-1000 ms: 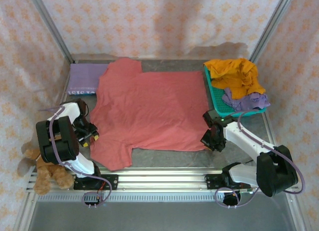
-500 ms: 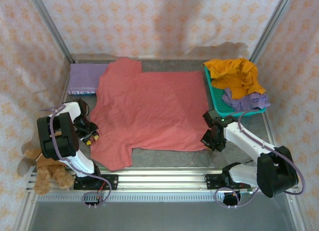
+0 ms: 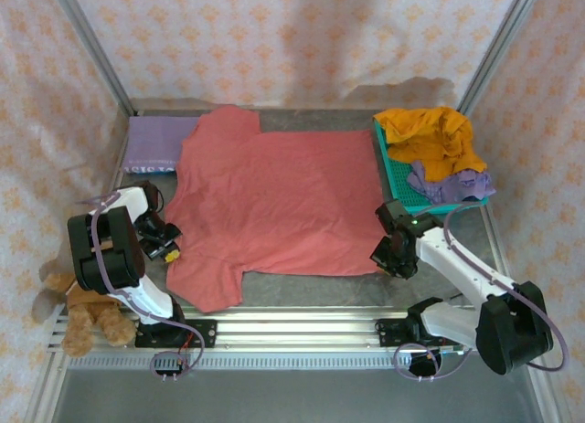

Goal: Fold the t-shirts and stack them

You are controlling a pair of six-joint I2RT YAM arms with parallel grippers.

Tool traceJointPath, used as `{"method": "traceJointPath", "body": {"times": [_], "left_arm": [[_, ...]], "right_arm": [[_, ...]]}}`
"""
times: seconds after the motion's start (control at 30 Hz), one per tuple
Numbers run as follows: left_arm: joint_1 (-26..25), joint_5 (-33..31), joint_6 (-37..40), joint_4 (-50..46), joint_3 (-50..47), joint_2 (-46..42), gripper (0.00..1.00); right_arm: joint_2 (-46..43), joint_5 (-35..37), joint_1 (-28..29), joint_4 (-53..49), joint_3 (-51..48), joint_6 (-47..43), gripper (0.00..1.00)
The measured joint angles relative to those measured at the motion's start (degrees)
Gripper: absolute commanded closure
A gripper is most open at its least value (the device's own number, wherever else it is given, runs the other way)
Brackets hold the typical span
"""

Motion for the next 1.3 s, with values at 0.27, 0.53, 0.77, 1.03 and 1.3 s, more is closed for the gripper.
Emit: {"method": "traceJointPath", "body": {"times": [0.27,0.53,0.77,1.03,1.3], "left_arm": [[-0.81,6.8,0.63,-4.87,7.87,-0.63,1.0],[-1.77,10.78,0.66,-7.23,15.85,-0.5,1.0],[-1.77,14.21,-0.39,-7.89,20.17,1.53,1.0],[-1.77,14.99,-1.05,-7.89,25.75,4.63,1.0],[-1.77,15.96,-1.9,-7.87,31.36,10.25,1.0]], "right_arm": [[0.11,0.28,0.0,0.07,2.56,1.46,1.0],[4.48,3.45,-1.01,0.92,7.78,1.44,1.0],[8.81,5.99,-2.1,3.34,9.4,1.22,1.0],[12.55,8.98,-2.25,7.04,12.33,0.52,1.0],[16.79,11.1,-4.0,9.94,13.29,-0.59,1.0]]}}
